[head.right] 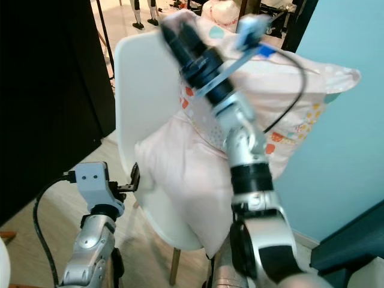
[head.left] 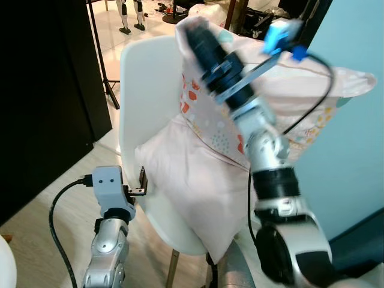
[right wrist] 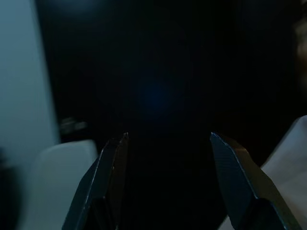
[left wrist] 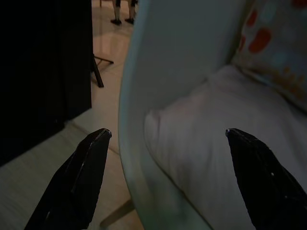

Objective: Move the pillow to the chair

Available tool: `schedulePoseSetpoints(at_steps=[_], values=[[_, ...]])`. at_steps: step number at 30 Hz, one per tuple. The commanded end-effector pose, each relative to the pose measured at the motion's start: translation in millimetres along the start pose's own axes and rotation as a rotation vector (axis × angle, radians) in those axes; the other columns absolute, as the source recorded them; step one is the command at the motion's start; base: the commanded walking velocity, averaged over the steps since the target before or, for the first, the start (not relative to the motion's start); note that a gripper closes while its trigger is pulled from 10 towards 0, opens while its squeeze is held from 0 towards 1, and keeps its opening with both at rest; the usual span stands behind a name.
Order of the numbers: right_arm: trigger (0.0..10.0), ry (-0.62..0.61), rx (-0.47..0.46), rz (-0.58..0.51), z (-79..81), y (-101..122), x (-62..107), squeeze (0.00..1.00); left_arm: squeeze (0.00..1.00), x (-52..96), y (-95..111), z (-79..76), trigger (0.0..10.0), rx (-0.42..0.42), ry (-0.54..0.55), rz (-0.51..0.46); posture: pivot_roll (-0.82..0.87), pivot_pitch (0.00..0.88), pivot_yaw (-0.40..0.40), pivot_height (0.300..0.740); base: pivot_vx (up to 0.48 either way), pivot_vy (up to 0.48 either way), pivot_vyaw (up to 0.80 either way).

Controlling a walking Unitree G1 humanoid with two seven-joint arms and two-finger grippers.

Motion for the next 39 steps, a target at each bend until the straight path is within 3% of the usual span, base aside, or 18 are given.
schedulePoseSetpoints(at_steps=[1,3,6,7,9,11,19,23,24,25,31,36,39], values=[[10.0,0.058,0.009,-0.022,9.6,9.8,-5.6,0.55,0.00,-0.3,3.6,0.5,10.0,0.003,-0.004,-0.015,0.01,0.100,-0.119,0.553,0.000,0.000,0.00],[10.0,0.070,-0.010,-0.024,12.9,8.6,-5.1,0.55,0.00,-2.1,11.4,0.8,10.0,0.020,-0.006,-0.043,0.01,0.100,-0.120,0.553,0.000,0.000,0.00],[10.0,0.052,-0.030,0.004,9.4,1.4,-3.5,0.55,0.00,-7.8,49.4,5.8,10.0,0.341,-0.018,-0.180,0.01,0.103,-0.123,0.553,0.000,0.000,0.00],[10.0,0.052,-0.030,0.004,9.4,1.4,-3.5,0.55,0.00,-7.8,49.4,5.8,10.0,0.341,-0.018,-0.180,0.01,0.103,-0.123,0.553,0.000,0.000,0.00],[10.0,0.056,-0.087,-0.049,9.1,11.3,-3.0,0.55,0.00,-8.0,63.6,11.3,10.0,0.472,-0.030,-0.235,0.01,0.101,-0.120,0.553,0.000,0.000,0.00],[10.0,0.046,-0.146,-0.112,7.2,23.4,-1.4,0.55,0.00,-8.9,69.7,17.0,10.0,0.515,-0.025,-0.259,0.01,0.105,-0.118,0.553,0.000,0.000,0.00],[10.0,0.001,-0.259,-0.248,-5.3,49.8,1.1,0.55,0.00,-10.6,72.7,9.8,10.0,0.598,-0.081,-0.255,0.01,0.104,-0.112,0.553,0.000,0.000,0.00],[10.0,0.010,-0.297,-0.302,-7.5,63.7,-2.6,0.55,0.00,-9.7,69.6,-15.9,10.0,0.634,-0.194,-0.217,0.01,0.103,-0.111,0.553,0.000,0.000,0.00],[10.0,0.010,-0.297,-0.302,-7.5,63.7,-2.6,0.55,0.00,-9.7,69.6,-15.9,10.0,0.634,-0.194,-0.217,0.01,0.103,-0.111,0.553,0.000,0.000,0.00],[10.0,0.047,-0.296,-0.312,-1.2,69.1,-7.4,0.54,0.00,-9.3,67.6,-29.5,10.0,0.642,-0.246,-0.197,0.01,0.102,-0.114,0.553,0.000,0.000,0.00],[10.0,0.100,-0.301,-0.301,7.3,70.5,-11.7,0.54,0.00,-12.4,67.3,-46.0,10.0,0.650,-0.301,-0.185,0.02,0.101,-0.123,0.553,0.000,0.000,0.00],[10.0,0.186,-0.266,-0.187,28.2,47.0,-12.5,0.54,0.00,-18.8,80.5,-60.0,10.0,0.652,-0.356,-0.222,0.02,0.101,-0.129,0.553,0.000,0.000,0.00],[10.0,0.247,-0.302,-0.123,47.0,30.2,-7.4,0.54,0.00,-20.6,103.8,-82.2,10.0,0.559,-0.491,-0.274,0.02,0.103,-0.136,0.553,0.000,0.000,0.00]])
Point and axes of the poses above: a point about 5 cm out from each wrist's last joint towards the gripper, its own x axis pointing back from the gripper into the wrist, its own y axis along the axis of the wrist's last joint, z = x × y, the point moved 6 cm from there along -x, pointing out of the wrist towards the gripper, and after that the axes turned 10 degrees about x, right-handed, at the moved point
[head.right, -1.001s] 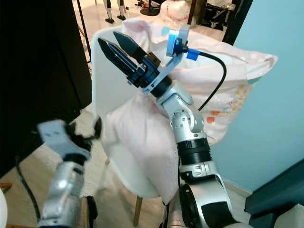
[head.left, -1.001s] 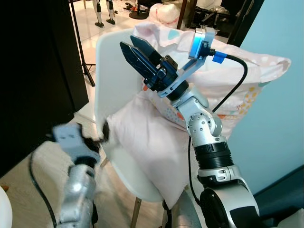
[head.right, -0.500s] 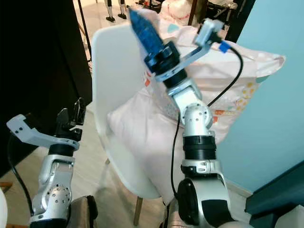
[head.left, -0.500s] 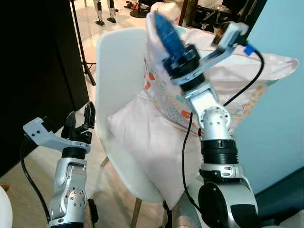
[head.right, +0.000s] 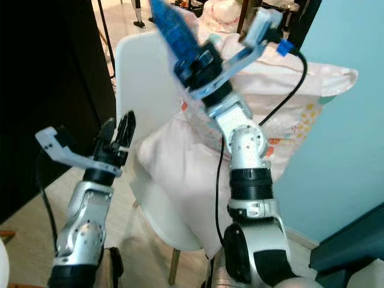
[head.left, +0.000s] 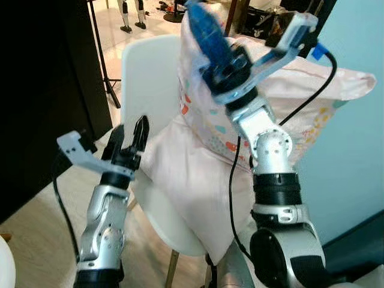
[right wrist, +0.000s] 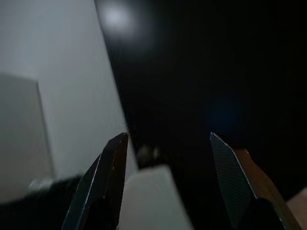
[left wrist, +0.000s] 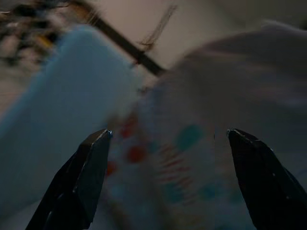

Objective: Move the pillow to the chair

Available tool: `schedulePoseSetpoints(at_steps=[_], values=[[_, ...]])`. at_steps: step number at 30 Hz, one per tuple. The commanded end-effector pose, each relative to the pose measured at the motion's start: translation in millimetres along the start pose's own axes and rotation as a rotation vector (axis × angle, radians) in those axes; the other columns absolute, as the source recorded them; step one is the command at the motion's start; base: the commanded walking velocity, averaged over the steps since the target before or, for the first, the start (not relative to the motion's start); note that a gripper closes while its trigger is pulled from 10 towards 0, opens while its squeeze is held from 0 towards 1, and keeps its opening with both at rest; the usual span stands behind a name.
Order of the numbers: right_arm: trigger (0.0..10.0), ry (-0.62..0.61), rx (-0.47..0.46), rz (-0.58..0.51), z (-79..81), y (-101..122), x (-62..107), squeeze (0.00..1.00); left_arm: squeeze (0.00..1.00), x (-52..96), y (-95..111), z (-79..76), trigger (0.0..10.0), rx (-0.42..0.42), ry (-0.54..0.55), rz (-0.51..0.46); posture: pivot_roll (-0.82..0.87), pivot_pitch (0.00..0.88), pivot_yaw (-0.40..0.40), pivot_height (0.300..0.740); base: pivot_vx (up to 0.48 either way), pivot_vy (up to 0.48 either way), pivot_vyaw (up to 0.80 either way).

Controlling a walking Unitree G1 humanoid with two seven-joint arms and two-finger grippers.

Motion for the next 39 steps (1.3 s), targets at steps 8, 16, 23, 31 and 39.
schedulePoseSetpoints(at_steps=[8,16,23,31,39], values=[[10.0,0.071,-0.062,0.012,18.7,-6.7,-4.2,0.54,0.00,-5.8,-25.0,-47.9,10.0,-0.332,-0.347,0.192,0.02,0.102,-0.133,0.553,0.000,0.000,0.00],[10.0,0.072,-0.061,-0.014,18.4,1.6,-7.5,0.54,0.00,-0.4,-47.4,-56.4,10.0,-0.570,-0.464,0.285,0.01,0.096,-0.128,0.553,0.000,0.000,0.00],[10.0,0.100,-0.074,-0.010,26.6,3.8,-6.7,0.54,0.00,-7.3,-49.4,-58.1,10.0,-0.699,-0.469,0.236,0.00,0.078,-0.124,0.553,0.000,0.000,0.00],[10.0,0.115,-0.087,-0.004,32.4,2.5,-5.7,0.54,0.00,-24.6,-42.5,-57.8,10.0,-0.725,-0.437,0.159,-0.01,0.083,-0.125,0.553,0.000,0.000,0.00],[10.0,0.134,-0.095,0.003,37.0,3.0,-6.2,0.54,0.00,-32.3,-44.4,-54.8,10.0,-0.720,-0.427,0.144,-0.03,0.081,-0.130,0.553,0.000,0.000,0.00]])
Point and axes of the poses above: a point about 5 cm out from each wrist's last joint towards the gripper, its own x axis pointing back from the gripper into the wrist, its own y axis along the axis of the wrist's last joint, z = x × y, the point moved 6 cm from there along -x, pointing out of the wrist towards the gripper, and after that the axes turned 10 degrees about x, right-handed, at the moved point
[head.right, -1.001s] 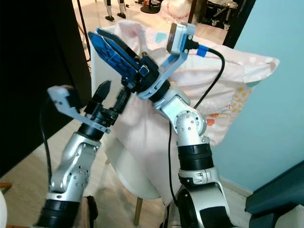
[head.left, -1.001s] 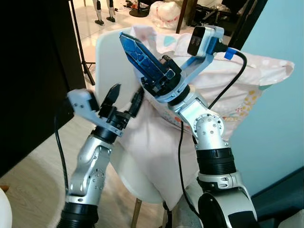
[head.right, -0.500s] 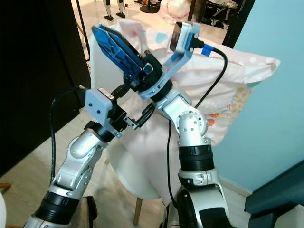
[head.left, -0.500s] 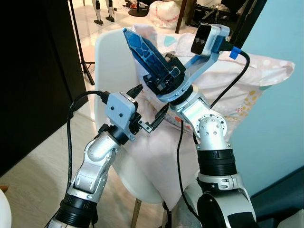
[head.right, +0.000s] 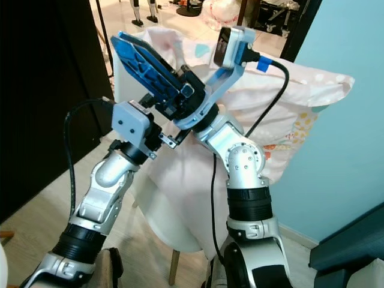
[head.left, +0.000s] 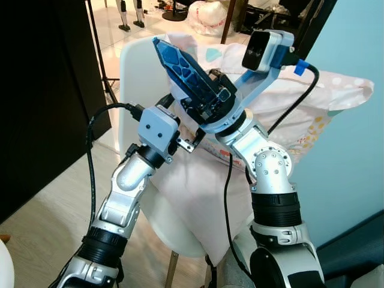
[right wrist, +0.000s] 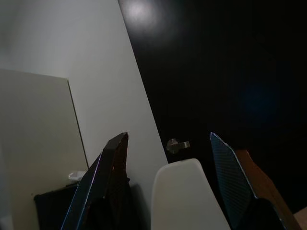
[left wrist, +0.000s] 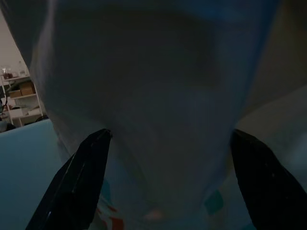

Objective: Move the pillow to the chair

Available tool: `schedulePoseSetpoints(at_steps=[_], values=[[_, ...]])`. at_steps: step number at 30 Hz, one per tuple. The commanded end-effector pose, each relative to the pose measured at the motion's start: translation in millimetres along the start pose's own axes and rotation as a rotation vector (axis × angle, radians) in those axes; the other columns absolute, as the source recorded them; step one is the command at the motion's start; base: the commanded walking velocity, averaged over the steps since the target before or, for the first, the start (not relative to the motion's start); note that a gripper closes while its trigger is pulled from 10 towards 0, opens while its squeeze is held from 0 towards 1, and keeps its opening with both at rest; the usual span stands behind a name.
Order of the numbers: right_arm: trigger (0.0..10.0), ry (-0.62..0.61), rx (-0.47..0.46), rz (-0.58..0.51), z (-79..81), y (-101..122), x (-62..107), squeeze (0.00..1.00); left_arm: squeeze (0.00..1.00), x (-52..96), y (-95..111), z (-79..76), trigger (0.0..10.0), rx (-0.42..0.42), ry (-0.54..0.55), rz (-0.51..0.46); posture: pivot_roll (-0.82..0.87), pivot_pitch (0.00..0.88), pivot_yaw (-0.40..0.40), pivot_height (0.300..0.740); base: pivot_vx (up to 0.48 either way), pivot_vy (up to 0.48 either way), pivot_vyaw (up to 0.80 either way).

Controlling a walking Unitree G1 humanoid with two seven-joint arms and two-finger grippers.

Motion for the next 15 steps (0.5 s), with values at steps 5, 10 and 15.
schedulePoseSetpoints(at_steps=[5,10,15], values=[[10.0,0.039,0.000,0.004,8.2,2.7,-3.1,0.54,0.00,-9.6,4.6,1.1,10.0,0.025,0.004,-0.045,-0.03,0.093,-0.135,0.553,0.000,0.000,0.00],[10.0,0.032,-0.001,0.003,8.5,3.3,-2.1,0.54,0.00,-13.3,7.1,5.1,0.0,0.049,0.025,-0.077,-0.04,0.095,-0.133,0.553,0.000,0.000,0.00],[10.0,0.027,-0.002,0.006,8.3,3.1,-1.9,0.54,0.00,-14.4,6.0,5.8,0.0,0.045,0.024,-0.080,-0.05,0.099,-0.130,0.553,0.000,0.000,0.00]])
Point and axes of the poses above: a point about 5 cm out from each wrist's last joint towards the gripper, its own x axis pointing back from the gripper into the wrist, its own y axis along the axis of the wrist's last joint, z = x × y, the point moved 6 cm from there along -x, pointing out of the wrist towards the gripper, and after that the axes turned 10 degrees about x, right-handed, at the moved point
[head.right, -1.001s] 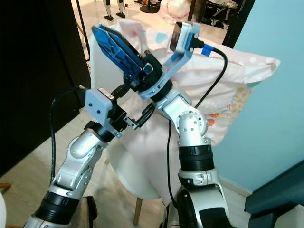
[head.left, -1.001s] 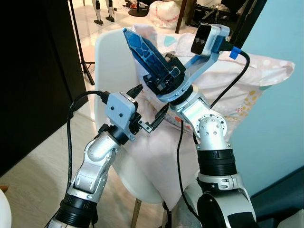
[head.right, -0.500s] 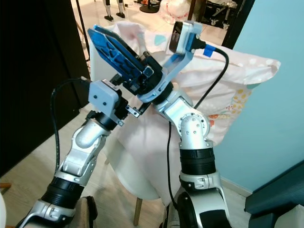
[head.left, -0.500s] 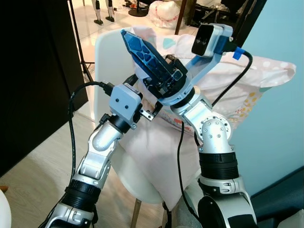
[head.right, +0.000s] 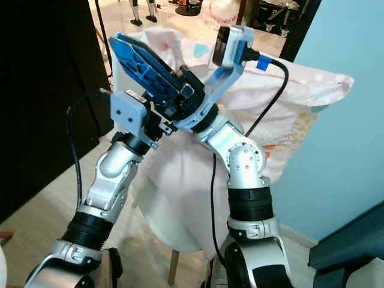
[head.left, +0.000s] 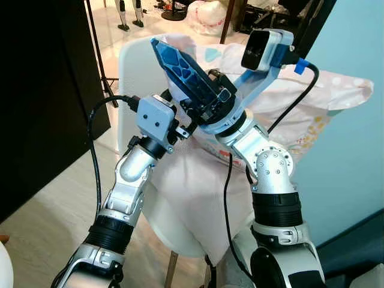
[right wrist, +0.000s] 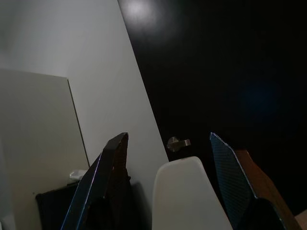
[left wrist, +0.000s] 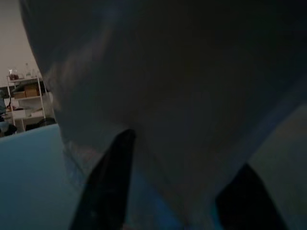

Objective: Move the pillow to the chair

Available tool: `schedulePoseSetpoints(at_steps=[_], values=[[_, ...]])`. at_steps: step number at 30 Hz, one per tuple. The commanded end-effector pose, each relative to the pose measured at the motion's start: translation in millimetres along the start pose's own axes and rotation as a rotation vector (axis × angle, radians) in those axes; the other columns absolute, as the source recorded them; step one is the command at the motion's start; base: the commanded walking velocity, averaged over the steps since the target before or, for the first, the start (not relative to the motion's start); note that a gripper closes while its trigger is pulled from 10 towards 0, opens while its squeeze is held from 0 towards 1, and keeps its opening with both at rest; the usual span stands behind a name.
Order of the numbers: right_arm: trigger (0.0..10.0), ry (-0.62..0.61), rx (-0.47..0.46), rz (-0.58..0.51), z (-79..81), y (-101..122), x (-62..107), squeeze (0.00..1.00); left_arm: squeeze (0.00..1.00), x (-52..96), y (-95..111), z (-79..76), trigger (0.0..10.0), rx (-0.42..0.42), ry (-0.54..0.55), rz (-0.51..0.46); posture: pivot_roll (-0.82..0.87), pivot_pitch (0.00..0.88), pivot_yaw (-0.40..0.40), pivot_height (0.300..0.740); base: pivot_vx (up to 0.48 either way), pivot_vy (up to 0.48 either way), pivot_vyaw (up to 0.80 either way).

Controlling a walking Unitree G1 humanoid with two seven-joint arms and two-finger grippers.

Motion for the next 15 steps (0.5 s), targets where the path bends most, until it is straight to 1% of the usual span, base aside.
schedulePoseSetpoints(at_steps=[1,8,12,13,14,15], values=[[10.0,0.027,0.006,-0.003,7.0,3.1,-1.4,0.54,0.00,-3.9,3.5,-3.1,0.0,0.011,-0.008,-0.032,-0.05,0.099,-0.130,0.553,0.000,0.000,0.00],[10.0,0.018,0.009,-0.004,6.4,3.8,-2.3,0.54,0.00,-3.7,4.5,1.4,0.0,0.007,0.007,-0.037,-0.04,0.116,-0.131,0.553,0.000,0.000,0.00],[10.0,-0.004,0.019,-0.005,3.2,4.6,-2.3,0.55,0.00,-1.2,5.1,3.5,0.0,0.001,0.021,-0.039,-0.04,0.114,-0.134,0.553,0.000,0.000,0.00],[10.0,-0.025,0.034,-0.005,-0.5,5.5,-1.8,0.54,0.00,0.2,4.6,3.3,0.0,0.003,0.024,-0.037,-0.04,0.120,-0.138,0.553,0.000,0.000,0.00],[10.0,-0.025,0.034,-0.005,-0.5,5.5,-1.8,0.54,0.00,0.2,4.6,3.3,0.0,0.003,0.024,-0.037,-0.04,0.120,-0.138,0.553,0.000,0.000,0.00],[10.0,-0.087,0.057,-0.002,-12.2,6.2,-0.4,0.53,0.00,3.1,3.4,2.1,0.0,0.002,0.025,-0.033,-0.03,0.116,-0.137,0.553,0.000,0.000,0.00]])
Point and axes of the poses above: a point about 5 cm out from each wrist's last joint towards the gripper, its own x axis pointing back from the gripper into the wrist, its own y axis along the axis of the wrist's last joint, z = x × y, the point moved 6 cm from there along -x, pointing out of the wrist towards the gripper, and after that the axes turned 10 degrees about x, right-handed, at the moved point
